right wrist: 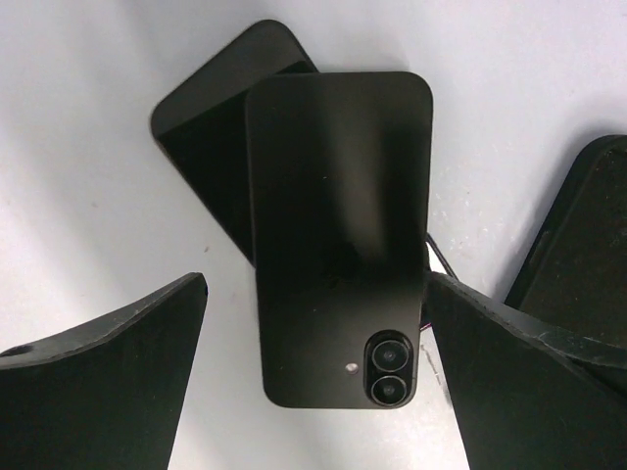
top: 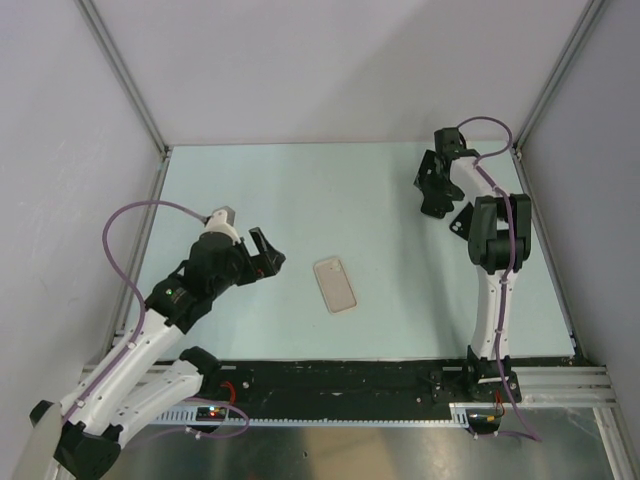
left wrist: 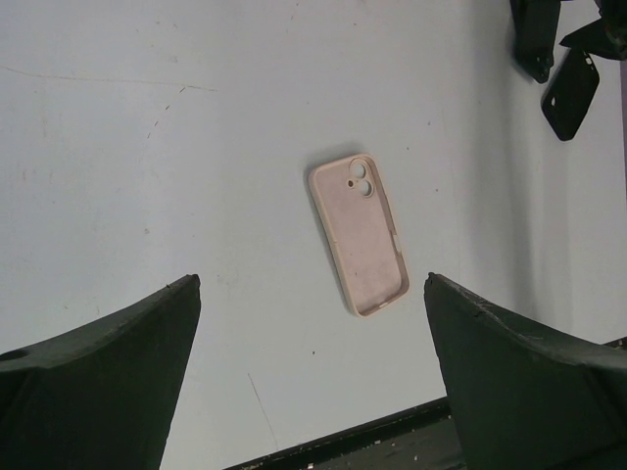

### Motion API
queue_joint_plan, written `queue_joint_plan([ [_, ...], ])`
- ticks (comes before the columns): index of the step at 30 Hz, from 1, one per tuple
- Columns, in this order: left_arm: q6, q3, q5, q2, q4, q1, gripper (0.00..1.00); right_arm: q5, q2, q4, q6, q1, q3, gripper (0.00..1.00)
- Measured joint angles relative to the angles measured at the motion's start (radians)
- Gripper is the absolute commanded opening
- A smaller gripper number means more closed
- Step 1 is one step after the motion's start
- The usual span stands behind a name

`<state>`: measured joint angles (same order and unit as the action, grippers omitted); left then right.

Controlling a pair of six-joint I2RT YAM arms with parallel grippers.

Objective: Put the phone into the phone case

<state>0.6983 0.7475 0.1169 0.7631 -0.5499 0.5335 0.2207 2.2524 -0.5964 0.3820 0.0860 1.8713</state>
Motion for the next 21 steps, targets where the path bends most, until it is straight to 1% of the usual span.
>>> queue_joint_plan([
  [12, 0.000, 0.000, -0.001, 0.013, 0.000, -0.003, 1.00, -0.003, 0.028, -0.060, -0.002, -0.022, 0.045, 0.99],
  [21, 0.001, 0.000, -0.008, 0.015, 0.000, -0.003, 1.00, -0.037, 0.080, -0.105, -0.001, -0.027, 0.106, 0.95],
])
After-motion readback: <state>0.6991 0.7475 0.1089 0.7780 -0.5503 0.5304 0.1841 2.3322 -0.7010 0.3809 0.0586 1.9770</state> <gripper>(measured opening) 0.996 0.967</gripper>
